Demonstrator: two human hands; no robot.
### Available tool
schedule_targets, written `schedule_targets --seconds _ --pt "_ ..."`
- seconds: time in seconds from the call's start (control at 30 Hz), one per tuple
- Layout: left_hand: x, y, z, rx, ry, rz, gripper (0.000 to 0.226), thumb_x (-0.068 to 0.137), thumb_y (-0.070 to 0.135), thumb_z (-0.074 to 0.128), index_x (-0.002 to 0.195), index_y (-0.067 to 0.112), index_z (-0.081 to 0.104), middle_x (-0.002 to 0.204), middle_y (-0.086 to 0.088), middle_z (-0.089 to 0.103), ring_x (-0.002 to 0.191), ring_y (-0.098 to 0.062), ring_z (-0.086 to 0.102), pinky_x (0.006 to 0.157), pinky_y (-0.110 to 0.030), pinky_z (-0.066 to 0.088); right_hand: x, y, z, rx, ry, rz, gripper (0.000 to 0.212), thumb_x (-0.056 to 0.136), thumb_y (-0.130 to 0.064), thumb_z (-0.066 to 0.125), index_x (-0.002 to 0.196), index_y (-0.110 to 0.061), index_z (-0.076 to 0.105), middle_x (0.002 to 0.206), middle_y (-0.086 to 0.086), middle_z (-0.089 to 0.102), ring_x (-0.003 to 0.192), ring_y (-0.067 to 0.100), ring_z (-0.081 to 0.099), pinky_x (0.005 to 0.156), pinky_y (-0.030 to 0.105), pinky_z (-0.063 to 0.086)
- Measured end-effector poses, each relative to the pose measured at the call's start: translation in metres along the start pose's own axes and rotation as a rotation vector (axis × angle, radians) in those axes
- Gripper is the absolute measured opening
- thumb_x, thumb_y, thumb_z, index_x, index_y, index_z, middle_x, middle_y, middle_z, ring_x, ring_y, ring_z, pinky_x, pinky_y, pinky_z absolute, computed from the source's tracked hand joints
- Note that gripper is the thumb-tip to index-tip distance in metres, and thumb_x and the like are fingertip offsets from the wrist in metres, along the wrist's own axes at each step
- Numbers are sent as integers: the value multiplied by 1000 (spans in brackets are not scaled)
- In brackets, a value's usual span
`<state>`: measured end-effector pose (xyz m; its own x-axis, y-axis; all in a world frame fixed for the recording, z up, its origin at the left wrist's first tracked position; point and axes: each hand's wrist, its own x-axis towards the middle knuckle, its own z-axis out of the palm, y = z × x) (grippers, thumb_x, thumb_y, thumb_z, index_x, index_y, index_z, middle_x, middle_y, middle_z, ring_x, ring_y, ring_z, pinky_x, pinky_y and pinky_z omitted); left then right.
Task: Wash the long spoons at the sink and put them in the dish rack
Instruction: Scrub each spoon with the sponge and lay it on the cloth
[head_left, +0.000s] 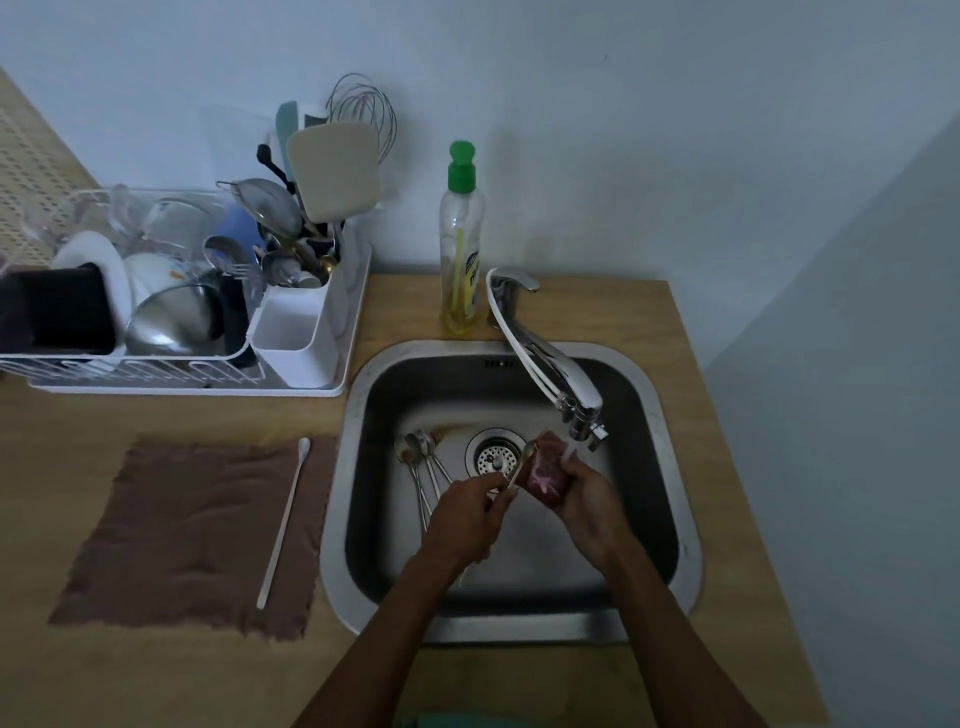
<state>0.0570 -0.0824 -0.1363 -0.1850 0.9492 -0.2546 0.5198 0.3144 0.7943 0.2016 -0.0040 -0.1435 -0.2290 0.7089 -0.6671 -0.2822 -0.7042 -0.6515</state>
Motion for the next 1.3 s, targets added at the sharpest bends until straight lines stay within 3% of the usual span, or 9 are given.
schedule_targets --seconds 0.13,0.37,0.57,0.67,0.8,0.9,1.07,1.23,1.3 --pt "-2 5 4 -45 43 17 15 98 32 52 87 26 60 47 7 54 32 -10 54 38 -22 46 -2 -6 2 -35 -63 -60 34 108 -18 34 124 -3 60 99 15 77 90 23 76 83 38 54" --pt "-8 -3 6 -90 16 -48 17 97 33 55 88 21 62 50 3 58 32 -8 51 38 -21 45 5 -4 1 -155 -73 -127 32 107 -23 38 120 -11 64 112 14 74 106 26 71 96 42 54" --pt "-3 2 5 22 0 31 19 96 36 55 86 24 67 52 16 56 40 1 51 48 -19 43 10 5 0 -442 -87 -161 21 102 -13 52 118 -12 65 110 11 74 101 24 72 86 37 58" --pt "3 -4 6 107 43 -3 30 95 42 54 81 22 71 65 12 65 55 1 59 57 -22 48 14 1 2 -595 12 -250 19 102 -12 52 111 -17 68 102 5 75 90 18 73 73 29 59" --pt "-6 4 7 -279 -237 -237 39 101 40 42 76 16 58 54 6 44 41 -6 39 42 -19 34 24 -2 10 -716 262 -280 15 99 -19 52 96 -15 66 95 11 72 85 23 70 72 38 59" --pt "-6 12 20 -188 -109 -170 37 103 35 38 74 19 54 58 6 47 49 -7 43 50 -23 39 26 2 15 -577 353 -277 28 101 -28 50 92 -8 68 85 14 72 77 26 71 70 39 59" --pt "-5 8 25 -11 11 -117 35 104 27 37 74 18 53 64 6 52 56 -5 47 54 -23 34 10 -3 14 -247 24 -147 21 101 -11 50 91 -3 67 75 14 72 74 25 71 84 43 59" --pt "-11 12 43 8 44 -128 32 103 24 36 77 16 54 69 2 55 60 -11 49 55 -25 34 15 4 18 -211 212 -102 29 102 -27 52 102 -3 68 78 17 71 65 21 69 54 27 56" --pt "-11 9 45 0 71 -148 32 103 24 36 78 15 54 71 1 57 62 -13 51 54 -24 34 16 5 20 -154 191 -22 35 102 -31 53 109 0 68 80 15 73 65 20 72 53 26 56"
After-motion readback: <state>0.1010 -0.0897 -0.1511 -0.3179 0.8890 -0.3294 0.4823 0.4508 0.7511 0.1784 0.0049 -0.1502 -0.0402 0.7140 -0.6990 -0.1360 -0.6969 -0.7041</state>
